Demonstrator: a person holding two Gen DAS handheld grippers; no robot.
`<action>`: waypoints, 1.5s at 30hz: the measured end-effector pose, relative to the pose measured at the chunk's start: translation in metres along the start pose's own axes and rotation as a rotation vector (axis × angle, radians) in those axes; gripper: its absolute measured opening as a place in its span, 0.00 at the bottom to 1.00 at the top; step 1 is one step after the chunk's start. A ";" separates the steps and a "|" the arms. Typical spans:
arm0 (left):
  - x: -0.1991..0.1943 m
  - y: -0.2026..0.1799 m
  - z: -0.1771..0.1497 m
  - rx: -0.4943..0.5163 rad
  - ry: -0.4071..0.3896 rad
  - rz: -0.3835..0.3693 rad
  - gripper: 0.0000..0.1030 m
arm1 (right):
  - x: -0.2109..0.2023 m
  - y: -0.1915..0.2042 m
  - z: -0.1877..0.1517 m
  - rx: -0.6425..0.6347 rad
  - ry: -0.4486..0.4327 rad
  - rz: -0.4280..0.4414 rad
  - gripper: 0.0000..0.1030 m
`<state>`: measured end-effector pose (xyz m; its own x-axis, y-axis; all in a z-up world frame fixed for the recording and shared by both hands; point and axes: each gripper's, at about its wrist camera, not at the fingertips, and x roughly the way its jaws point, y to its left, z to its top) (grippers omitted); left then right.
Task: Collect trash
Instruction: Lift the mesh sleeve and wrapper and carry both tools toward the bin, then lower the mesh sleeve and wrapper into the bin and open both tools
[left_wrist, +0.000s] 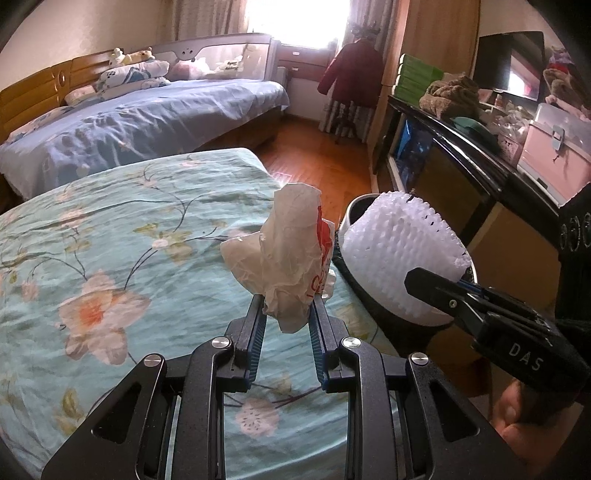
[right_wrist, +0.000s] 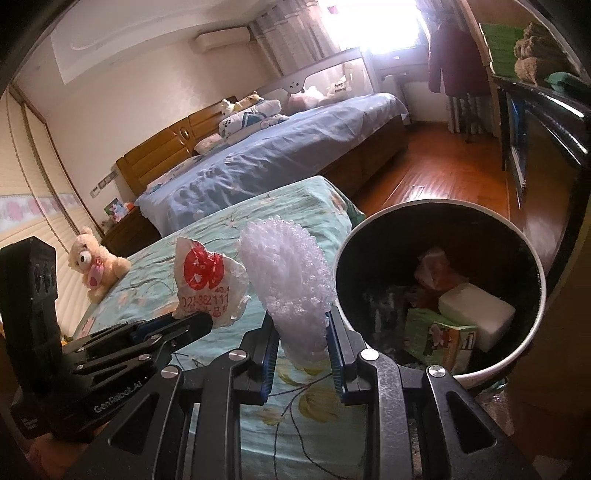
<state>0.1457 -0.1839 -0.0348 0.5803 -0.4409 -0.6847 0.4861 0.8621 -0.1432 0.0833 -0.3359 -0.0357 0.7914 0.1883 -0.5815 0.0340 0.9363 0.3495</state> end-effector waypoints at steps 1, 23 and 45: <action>0.001 -0.001 0.001 0.003 0.000 -0.002 0.21 | -0.001 -0.001 0.000 -0.001 -0.002 -0.002 0.24; 0.005 -0.027 0.009 0.059 0.001 -0.035 0.21 | -0.015 -0.015 0.000 0.027 -0.029 -0.035 0.24; 0.012 -0.051 0.013 0.099 0.010 -0.069 0.21 | -0.020 -0.034 -0.002 0.070 -0.036 -0.083 0.24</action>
<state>0.1363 -0.2368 -0.0269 0.5370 -0.4955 -0.6827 0.5873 0.8006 -0.1192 0.0652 -0.3705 -0.0374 0.8053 0.0989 -0.5846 0.1422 0.9250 0.3524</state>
